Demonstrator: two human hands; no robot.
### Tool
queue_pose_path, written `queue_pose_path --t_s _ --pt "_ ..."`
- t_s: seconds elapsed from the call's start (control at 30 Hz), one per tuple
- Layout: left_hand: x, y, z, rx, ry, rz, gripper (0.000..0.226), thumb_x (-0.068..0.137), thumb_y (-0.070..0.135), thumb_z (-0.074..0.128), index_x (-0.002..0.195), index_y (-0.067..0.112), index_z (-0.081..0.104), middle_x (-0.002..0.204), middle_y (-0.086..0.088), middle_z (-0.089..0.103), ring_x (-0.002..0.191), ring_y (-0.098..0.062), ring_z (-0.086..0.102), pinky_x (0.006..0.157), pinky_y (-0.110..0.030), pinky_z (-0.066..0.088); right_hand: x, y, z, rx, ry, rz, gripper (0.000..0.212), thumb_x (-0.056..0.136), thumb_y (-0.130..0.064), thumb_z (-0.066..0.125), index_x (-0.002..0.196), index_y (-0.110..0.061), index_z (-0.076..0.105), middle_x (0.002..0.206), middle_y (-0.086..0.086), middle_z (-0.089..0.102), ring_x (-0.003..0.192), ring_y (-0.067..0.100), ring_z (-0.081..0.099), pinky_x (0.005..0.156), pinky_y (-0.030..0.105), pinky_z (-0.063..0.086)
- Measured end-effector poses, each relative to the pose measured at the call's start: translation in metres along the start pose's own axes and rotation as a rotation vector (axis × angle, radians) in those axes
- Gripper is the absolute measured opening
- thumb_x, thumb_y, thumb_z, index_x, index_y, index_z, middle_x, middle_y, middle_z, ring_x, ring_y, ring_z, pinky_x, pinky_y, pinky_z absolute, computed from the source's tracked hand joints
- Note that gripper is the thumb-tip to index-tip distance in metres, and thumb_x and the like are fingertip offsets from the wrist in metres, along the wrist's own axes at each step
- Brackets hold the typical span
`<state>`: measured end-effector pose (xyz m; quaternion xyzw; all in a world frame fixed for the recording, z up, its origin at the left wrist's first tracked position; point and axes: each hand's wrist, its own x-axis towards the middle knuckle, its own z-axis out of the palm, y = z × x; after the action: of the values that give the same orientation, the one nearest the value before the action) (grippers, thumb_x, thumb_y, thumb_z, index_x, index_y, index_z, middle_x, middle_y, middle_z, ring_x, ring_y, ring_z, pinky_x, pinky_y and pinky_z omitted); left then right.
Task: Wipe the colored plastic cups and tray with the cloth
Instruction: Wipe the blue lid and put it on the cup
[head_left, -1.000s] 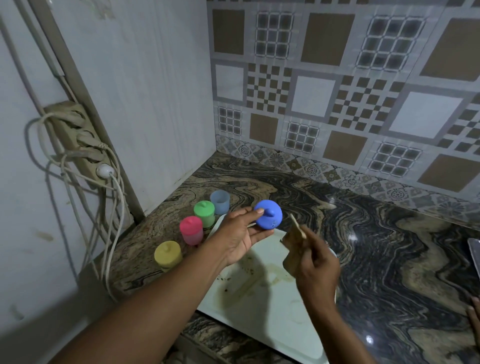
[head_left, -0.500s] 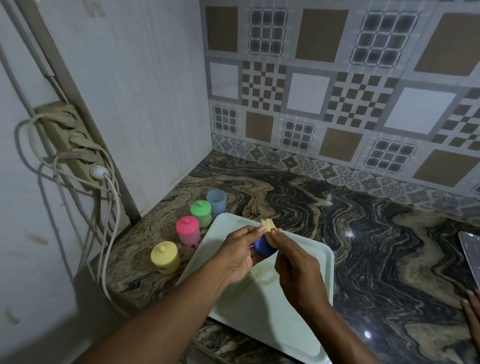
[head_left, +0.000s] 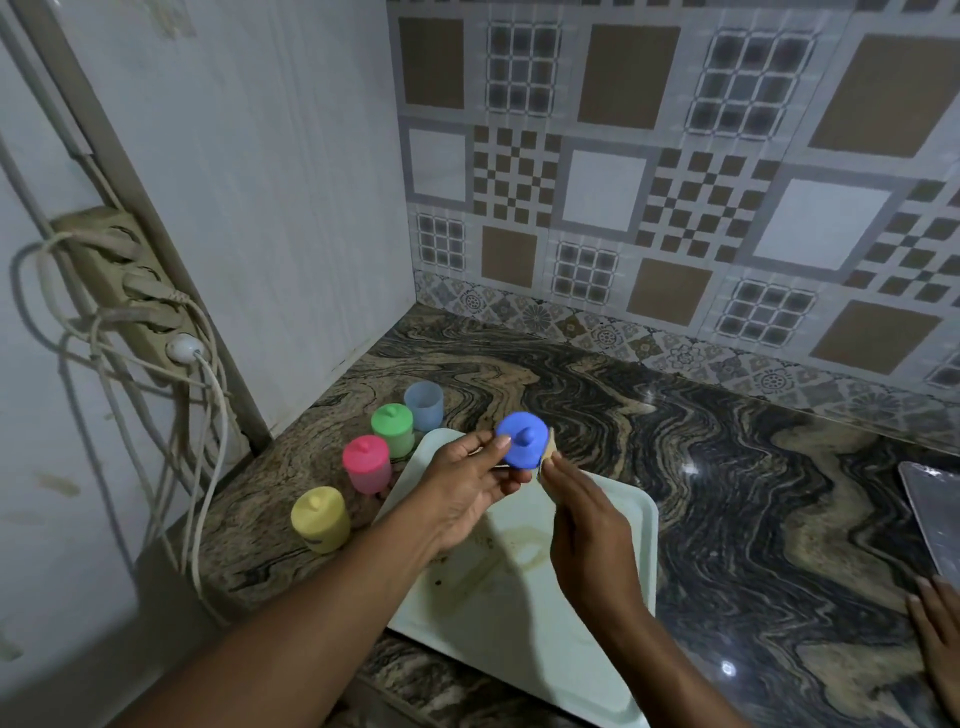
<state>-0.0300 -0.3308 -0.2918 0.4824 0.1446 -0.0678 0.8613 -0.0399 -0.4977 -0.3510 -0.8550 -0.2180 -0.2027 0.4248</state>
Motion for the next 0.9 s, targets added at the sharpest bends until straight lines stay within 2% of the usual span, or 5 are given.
queue_pose_path --t_s 0.13,0.33,0.57,0.73,0.9 --pt "-0.002 0.005 -0.014 0.079 0.011 0.049 0.008 0.100 0.012 0.057 0.105 0.007 0.060 0.095 -0.016 0.072 0.078 -0.024 0.073 0.074 -0.030 0.055 0.000 0.000 -0.012 0.107 0.142 0.236 0.043 0.089 0.007 0.052 0.113 -0.024 0.072 0.104 -0.006 0.076 0.085 -0.001 0.069 0.081 0.028 0.057" --pt "-0.002 -0.001 -0.004 0.134 -0.044 0.033 0.011 0.101 0.012 0.055 0.105 0.009 0.065 0.095 -0.016 0.074 0.081 -0.027 0.073 0.079 -0.033 0.057 0.025 -0.024 0.000 0.095 0.087 0.004 0.058 0.087 0.018 0.056 0.138 -0.009 0.060 0.149 0.003 0.053 0.138 0.015 0.050 0.109 0.023 0.043" --pt "-0.008 0.011 -0.016 0.194 0.000 0.107 0.008 0.102 0.011 0.054 0.099 0.008 0.061 0.090 -0.013 0.071 0.074 -0.021 0.072 0.076 -0.031 0.053 0.008 0.004 -0.011 0.181 0.218 0.270 0.042 0.087 -0.004 0.048 0.119 -0.018 0.071 0.119 -0.007 0.072 0.104 0.017 0.070 0.093 0.044 0.056" --pt "-0.007 0.004 -0.002 0.123 -0.070 0.069 0.012 0.101 0.011 0.053 0.102 0.010 0.065 0.092 -0.014 0.073 0.076 -0.023 0.071 0.078 -0.032 0.056 0.019 -0.032 0.003 0.306 0.082 0.139 0.050 0.091 0.004 0.052 0.136 -0.013 0.062 0.143 -0.002 0.058 0.133 0.001 0.052 0.108 0.017 0.041" --pt "-0.012 0.008 -0.016 0.163 -0.054 0.030 0.010 0.101 0.014 0.056 0.098 0.008 0.064 0.086 -0.014 0.070 0.069 -0.023 0.068 0.066 -0.028 0.052 0.027 -0.023 -0.002 0.908 0.066 0.780 0.036 0.103 -0.010 0.042 0.121 -0.015 0.072 0.110 0.009 0.076 0.104 0.029 0.070 0.091 0.046 0.054"
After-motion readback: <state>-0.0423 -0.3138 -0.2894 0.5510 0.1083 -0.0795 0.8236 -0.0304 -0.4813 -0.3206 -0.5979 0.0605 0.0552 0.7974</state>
